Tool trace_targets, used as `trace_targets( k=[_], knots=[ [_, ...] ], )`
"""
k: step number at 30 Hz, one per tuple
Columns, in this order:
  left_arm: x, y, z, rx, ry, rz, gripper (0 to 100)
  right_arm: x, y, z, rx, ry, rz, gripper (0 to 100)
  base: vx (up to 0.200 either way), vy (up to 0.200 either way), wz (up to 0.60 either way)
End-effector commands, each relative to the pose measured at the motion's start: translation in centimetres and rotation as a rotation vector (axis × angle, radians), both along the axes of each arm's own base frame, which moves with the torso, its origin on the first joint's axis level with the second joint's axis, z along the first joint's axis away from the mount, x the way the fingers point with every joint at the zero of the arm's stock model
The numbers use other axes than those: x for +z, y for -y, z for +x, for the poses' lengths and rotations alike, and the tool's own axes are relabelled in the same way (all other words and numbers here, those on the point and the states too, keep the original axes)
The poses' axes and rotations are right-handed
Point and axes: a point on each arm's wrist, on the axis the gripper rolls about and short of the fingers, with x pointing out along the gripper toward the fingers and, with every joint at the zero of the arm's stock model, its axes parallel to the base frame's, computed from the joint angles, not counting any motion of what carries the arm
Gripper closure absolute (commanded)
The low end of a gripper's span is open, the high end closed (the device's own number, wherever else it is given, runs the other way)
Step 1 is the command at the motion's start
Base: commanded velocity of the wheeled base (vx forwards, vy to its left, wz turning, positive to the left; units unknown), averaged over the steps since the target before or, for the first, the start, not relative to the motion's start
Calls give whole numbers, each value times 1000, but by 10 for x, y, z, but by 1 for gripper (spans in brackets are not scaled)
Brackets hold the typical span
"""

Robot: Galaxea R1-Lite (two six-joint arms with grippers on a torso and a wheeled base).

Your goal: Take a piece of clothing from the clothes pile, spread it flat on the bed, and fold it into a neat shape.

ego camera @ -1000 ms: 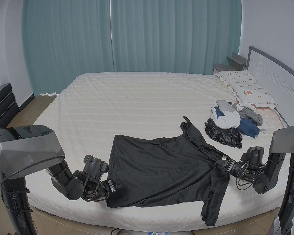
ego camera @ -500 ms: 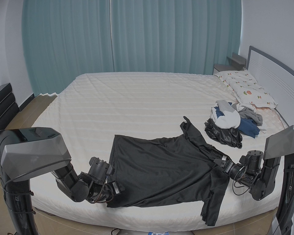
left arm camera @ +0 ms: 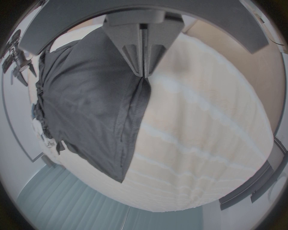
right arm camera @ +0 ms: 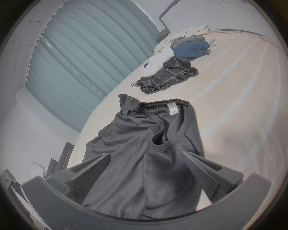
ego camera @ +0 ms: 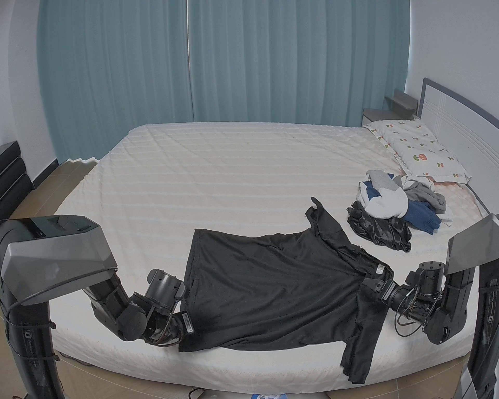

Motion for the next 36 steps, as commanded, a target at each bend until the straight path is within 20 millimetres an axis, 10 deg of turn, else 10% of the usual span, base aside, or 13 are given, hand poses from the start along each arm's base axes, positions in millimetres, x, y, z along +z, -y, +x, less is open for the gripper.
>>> trace_targets(
  k=[1,22,23,36],
  knots=[
    [1,-17,4,41,-40,79,100,2,2,-9,1,-16,-7,0,0,0,0],
    [12,-42,11,89,-80,110,100,-22,-2,-19,129,-120,-14,0,0,0,0],
    [11,-42,11,89,-82,110,100,-26,-3,-18,130,-124,-17,100,0,0,0],
    [6,-42,11,88,-96,115,100,-22,19,-16,54,-116,-40,100,0,0,0]
  ],
)
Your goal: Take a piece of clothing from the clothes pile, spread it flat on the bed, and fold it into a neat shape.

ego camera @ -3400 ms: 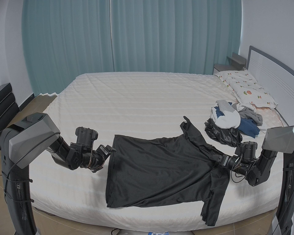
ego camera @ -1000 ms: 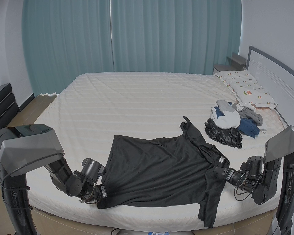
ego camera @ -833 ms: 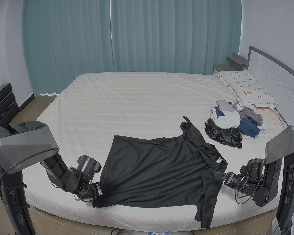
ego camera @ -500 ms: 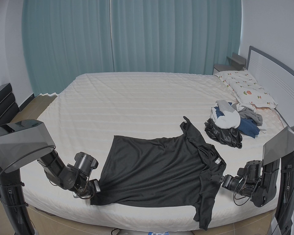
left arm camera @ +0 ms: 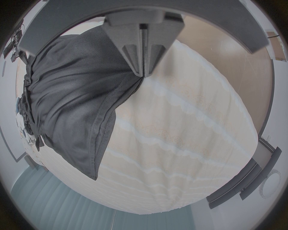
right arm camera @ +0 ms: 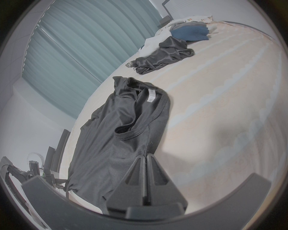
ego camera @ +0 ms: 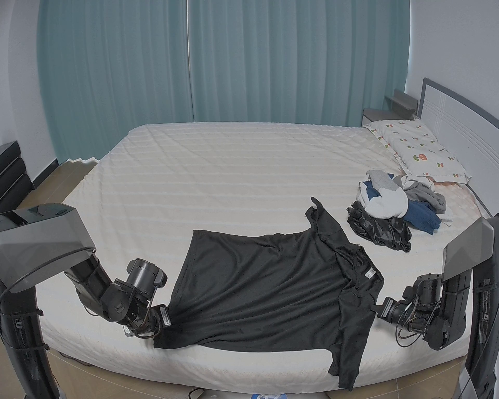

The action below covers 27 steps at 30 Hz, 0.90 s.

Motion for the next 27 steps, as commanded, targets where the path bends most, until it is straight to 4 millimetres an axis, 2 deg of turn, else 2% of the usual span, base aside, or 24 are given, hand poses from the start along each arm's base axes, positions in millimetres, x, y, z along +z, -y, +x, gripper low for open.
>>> trace_targets(
  k=[1,6,18,22,23,27],
  knots=[
    [-3,0,0,2,-10,4,100,3,15,0,-44,9,-17,100,0,0,0],
    [-3,0,0,2,-10,0,100,3,36,4,-92,35,-55,100,0,0,0],
    [-3,0,0,2,-14,-2,100,2,57,28,-178,115,-74,100,0,0,0],
    [-4,0,-1,0,-18,-1,100,-1,61,27,-201,102,-84,100,0,0,0],
    [-4,0,-1,0,-20,0,100,-2,59,26,-193,97,-86,0,0,0,0],
    [-3,0,0,0,-14,-2,100,-8,49,24,-153,78,-91,0,0,0,0]
  ],
)
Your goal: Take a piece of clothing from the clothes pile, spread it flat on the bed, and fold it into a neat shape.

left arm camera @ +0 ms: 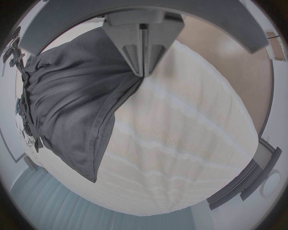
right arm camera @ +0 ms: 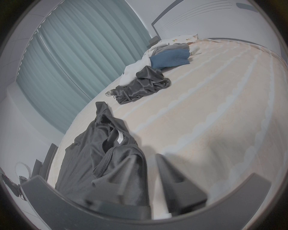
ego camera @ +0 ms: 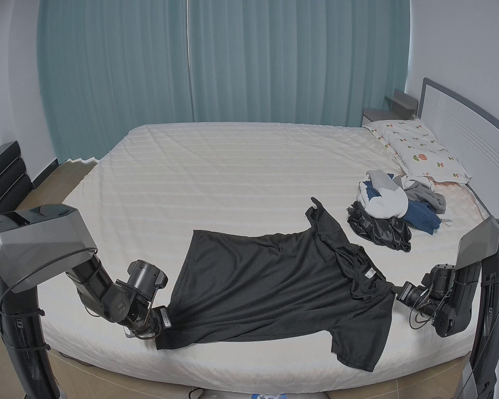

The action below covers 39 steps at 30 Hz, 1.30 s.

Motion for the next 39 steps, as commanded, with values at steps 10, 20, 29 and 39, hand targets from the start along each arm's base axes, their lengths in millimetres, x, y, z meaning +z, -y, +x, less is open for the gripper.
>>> trace_targets(
  k=[10,20,29,39],
  knots=[
    [0,0,1,1,4,-2,100,14,-22,-45,212,-93,54,0,0,0,0],
    [0,0,1,1,6,-2,100,-8,-36,-60,338,-203,-14,0,0,0,0],
    [0,-1,1,4,2,-1,100,-6,-35,-67,339,-221,-46,100,0,0,0],
    [10,-5,-11,-34,-56,33,100,16,-20,-86,335,-229,-119,100,0,0,0]
  ],
)
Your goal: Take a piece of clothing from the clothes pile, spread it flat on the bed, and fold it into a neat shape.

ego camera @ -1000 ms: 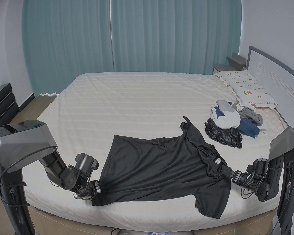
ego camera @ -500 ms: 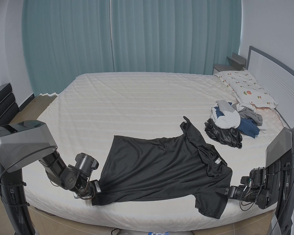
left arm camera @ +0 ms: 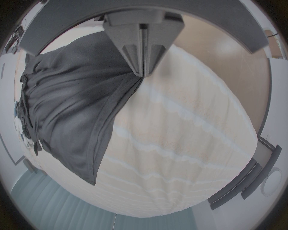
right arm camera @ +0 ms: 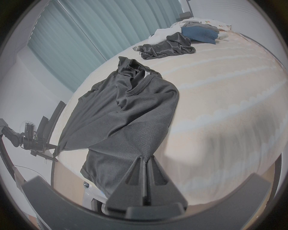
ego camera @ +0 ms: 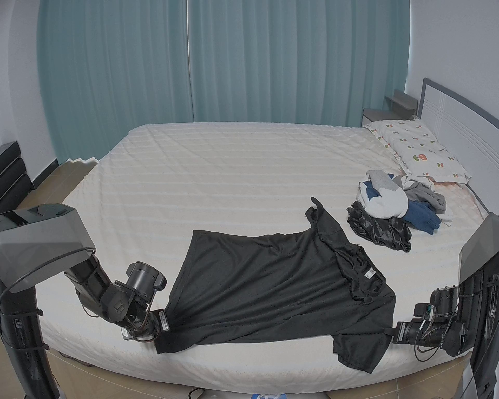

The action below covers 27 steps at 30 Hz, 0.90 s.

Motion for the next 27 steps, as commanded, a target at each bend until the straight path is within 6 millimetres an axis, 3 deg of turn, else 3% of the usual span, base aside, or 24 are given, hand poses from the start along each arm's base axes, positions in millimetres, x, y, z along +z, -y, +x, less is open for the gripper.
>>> trace_targets(
  k=[1,8,13,18,23,24,25,27],
  knots=[
    [9,-2,-6,-21,-22,16,100,11,8,-7,-17,6,-20,100,0,0,0],
    [9,-4,-14,-46,-110,55,100,19,13,-21,41,-72,-93,100,0,0,0],
    [8,-5,-25,-96,-215,97,100,8,14,-23,41,-132,-168,100,0,0,0],
    [9,-4,-22,-91,-206,87,100,-2,15,-18,33,-141,-186,100,0,0,0],
    [9,-2,-17,-84,-173,73,100,1,13,-16,33,-83,-188,100,0,0,0],
    [8,-2,-16,-82,-171,74,100,1,13,-15,33,-80,-185,0,0,0,0],
    [7,-2,-16,-82,-173,74,0,2,13,-15,31,-78,-182,0,0,0,0],
    [9,-4,-16,-76,-165,72,0,4,14,-14,18,-56,-180,0,0,0,0]
  ],
)
